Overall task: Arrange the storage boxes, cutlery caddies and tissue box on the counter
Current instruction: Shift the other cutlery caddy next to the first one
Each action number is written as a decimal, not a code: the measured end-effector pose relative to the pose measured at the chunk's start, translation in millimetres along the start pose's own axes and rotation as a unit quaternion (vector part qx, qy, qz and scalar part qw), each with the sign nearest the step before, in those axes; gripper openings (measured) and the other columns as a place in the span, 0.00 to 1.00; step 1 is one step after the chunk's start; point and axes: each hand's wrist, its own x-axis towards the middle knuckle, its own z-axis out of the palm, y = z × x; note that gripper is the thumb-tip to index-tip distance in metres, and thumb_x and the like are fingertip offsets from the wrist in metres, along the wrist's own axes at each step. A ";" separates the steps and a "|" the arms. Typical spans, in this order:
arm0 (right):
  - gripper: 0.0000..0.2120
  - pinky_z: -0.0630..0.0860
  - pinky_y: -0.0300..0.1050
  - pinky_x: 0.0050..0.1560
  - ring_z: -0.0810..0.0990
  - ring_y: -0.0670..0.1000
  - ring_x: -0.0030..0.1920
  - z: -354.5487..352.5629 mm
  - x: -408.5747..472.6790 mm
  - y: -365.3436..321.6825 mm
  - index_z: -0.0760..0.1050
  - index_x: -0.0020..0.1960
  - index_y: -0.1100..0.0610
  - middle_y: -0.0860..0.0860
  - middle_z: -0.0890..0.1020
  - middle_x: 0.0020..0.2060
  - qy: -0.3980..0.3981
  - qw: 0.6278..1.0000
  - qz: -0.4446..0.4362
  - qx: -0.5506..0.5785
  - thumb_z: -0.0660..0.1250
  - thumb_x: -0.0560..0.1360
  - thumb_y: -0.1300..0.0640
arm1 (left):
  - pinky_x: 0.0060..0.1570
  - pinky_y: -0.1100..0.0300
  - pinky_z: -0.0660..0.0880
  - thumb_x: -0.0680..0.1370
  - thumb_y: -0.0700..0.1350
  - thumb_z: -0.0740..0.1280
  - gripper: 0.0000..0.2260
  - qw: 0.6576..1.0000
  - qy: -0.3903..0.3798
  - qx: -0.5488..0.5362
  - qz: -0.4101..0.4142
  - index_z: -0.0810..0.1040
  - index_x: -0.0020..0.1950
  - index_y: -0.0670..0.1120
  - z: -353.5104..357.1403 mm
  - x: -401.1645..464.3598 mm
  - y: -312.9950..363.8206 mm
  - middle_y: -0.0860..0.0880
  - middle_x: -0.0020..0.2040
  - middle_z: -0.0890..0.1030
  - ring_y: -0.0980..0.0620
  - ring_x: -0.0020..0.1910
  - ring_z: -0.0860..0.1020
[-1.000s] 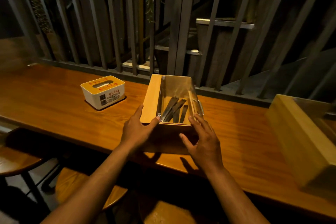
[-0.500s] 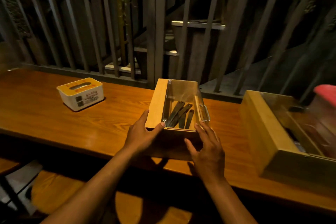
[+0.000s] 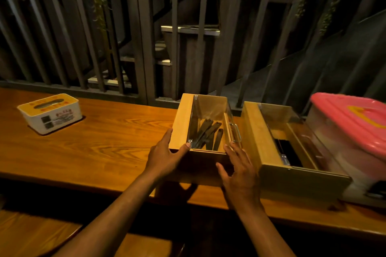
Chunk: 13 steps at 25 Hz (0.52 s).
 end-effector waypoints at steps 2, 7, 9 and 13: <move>0.28 0.67 0.53 0.67 0.65 0.54 0.73 -5.7 1.6 4.4 0.68 0.70 0.47 0.47 0.71 0.70 -0.005 0.999 0.006 -0.040 0.73 0.72 0.52 | 0.60 0.44 0.76 0.71 0.65 0.69 0.39 1.000 0.002 0.003 0.004 0.58 0.78 0.55 7.9 1.0 8.6 0.48 0.72 0.71 0.43 0.67 0.72; 0.28 0.69 0.51 0.63 0.69 0.56 0.70 -4.7 1.8 8.8 0.71 0.68 0.51 0.51 0.76 0.67 0.021 0.996 -0.016 -0.086 0.74 0.70 0.53 | 0.60 0.44 0.76 0.73 0.60 0.70 0.37 1.000 -0.014 -0.006 0.013 0.59 0.77 0.53 10.4 6.1 17.5 0.47 0.73 0.70 0.43 0.68 0.71; 0.28 0.71 0.51 0.62 0.69 0.56 0.70 -3.1 2.4 10.7 0.71 0.68 0.51 0.51 0.76 0.67 0.024 0.996 -0.018 -0.085 0.74 0.70 0.53 | 0.60 0.42 0.76 0.72 0.61 0.70 0.37 1.000 -0.019 -0.009 0.008 0.59 0.77 0.54 8.8 6.9 17.8 0.47 0.73 0.69 0.42 0.68 0.71; 0.28 0.72 0.51 0.61 0.67 0.57 0.72 -2.4 0.5 11.0 0.70 0.69 0.50 0.51 0.74 0.68 0.023 0.997 -0.015 -0.075 0.74 0.70 0.54 | 0.59 0.43 0.76 0.72 0.65 0.68 0.38 0.999 -0.040 -0.004 0.002 0.58 0.77 0.55 3.3 0.5 24.2 0.48 0.73 0.69 0.43 0.68 0.71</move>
